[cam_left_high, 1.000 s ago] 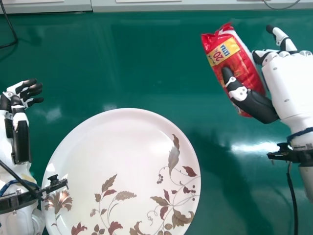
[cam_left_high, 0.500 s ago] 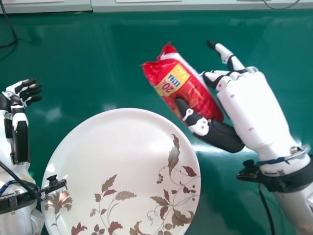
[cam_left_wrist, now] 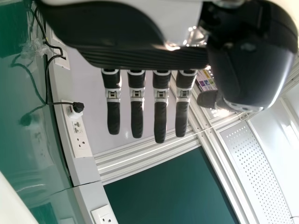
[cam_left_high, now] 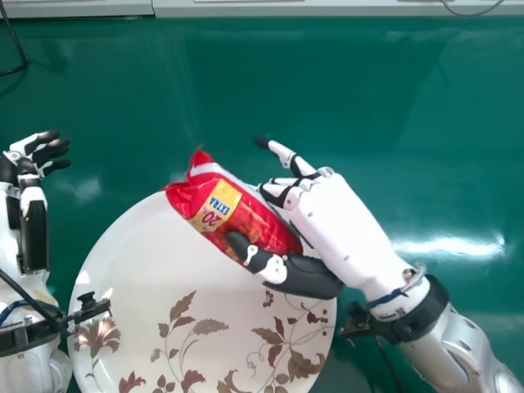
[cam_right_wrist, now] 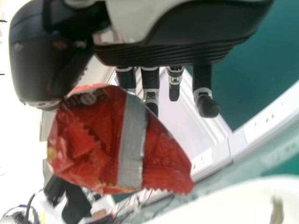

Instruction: Pick up biscuit and place it in the plate

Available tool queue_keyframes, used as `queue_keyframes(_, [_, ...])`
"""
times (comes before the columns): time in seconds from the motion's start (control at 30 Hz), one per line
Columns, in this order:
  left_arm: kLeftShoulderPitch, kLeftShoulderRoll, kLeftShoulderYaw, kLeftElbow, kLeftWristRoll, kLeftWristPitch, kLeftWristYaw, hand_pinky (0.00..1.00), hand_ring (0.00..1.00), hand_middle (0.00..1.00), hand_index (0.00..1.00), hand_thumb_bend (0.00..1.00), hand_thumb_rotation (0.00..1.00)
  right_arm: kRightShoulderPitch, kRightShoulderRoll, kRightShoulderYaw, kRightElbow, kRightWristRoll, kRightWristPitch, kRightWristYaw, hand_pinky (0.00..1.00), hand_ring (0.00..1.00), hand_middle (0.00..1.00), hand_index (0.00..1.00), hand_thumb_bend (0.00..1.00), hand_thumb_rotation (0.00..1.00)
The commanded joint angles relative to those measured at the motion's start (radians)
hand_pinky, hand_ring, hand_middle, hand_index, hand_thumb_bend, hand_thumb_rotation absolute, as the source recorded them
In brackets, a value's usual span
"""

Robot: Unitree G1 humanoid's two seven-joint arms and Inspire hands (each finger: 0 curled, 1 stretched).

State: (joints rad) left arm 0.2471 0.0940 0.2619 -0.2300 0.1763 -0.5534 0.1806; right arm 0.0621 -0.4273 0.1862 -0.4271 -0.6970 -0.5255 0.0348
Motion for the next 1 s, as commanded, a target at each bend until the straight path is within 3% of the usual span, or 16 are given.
queue_keyframes(0.0, [0.027,-0.006,-0.001,0.013,0.009,0.008,-0.001,0.65,0.72,0.71,0.73,0.09,0.20,-0.021,-0.011,0.026,0.031,-0.004,-0.021,0.022,0.09,0.43,0.46,0.49,0.51,0.00])
queue_keyframes(0.3, [0.036,-0.006,0.001,0.011,0.004,0.001,-0.002,0.67,0.72,0.71,0.73,0.10,0.22,-0.053,-0.021,0.076,0.090,0.041,-0.028,0.094,0.09,0.40,0.45,0.50,0.51,0.00])
queue_keyframes(0.57, [0.038,-0.008,0.001,0.005,0.007,0.004,-0.001,0.69,0.72,0.71,0.74,0.10,0.19,-0.066,-0.045,0.096,0.115,0.132,-0.049,0.168,0.18,0.41,0.46,0.51,0.51,0.00])
queue_keyframes(0.63, [0.038,-0.009,0.001,0.006,0.008,0.005,0.000,0.69,0.72,0.71,0.74,0.10,0.19,-0.076,-0.070,0.097,0.105,0.146,-0.041,0.212,0.27,0.39,0.46,0.55,0.50,0.00])
queue_keyframes(0.67, [0.037,-0.009,0.001,0.005,0.009,0.005,0.000,0.69,0.72,0.71,0.74,0.10,0.19,-0.082,-0.082,0.094,0.102,0.144,-0.043,0.227,0.36,0.48,0.55,0.52,0.50,0.10])
queue_keyframes(0.7, [0.037,-0.009,0.000,0.004,0.010,0.006,0.000,0.69,0.72,0.71,0.73,0.10,0.19,-0.085,-0.090,0.091,0.101,0.140,-0.047,0.232,0.44,0.56,0.63,0.66,0.55,0.31])
queue_keyframes(0.77, [0.037,-0.008,0.000,0.006,0.010,0.002,0.000,0.68,0.72,0.71,0.73,0.09,0.20,-0.085,-0.094,0.081,0.103,0.135,-0.059,0.222,0.56,0.70,0.78,0.83,0.69,0.61])
queue_keyframes(0.83, [0.037,-0.005,0.001,0.012,0.009,-0.004,-0.001,0.69,0.72,0.71,0.74,0.10,0.22,-0.082,-0.093,0.075,0.105,0.136,-0.062,0.213,0.62,0.78,0.86,0.90,0.76,0.69])
queue_keyframes(0.97, [0.034,-0.006,0.001,0.018,0.004,-0.003,-0.001,0.71,0.73,0.72,0.74,0.11,0.24,-0.078,-0.093,0.064,0.091,0.144,-0.038,0.229,0.69,0.84,0.92,0.95,0.82,0.74])
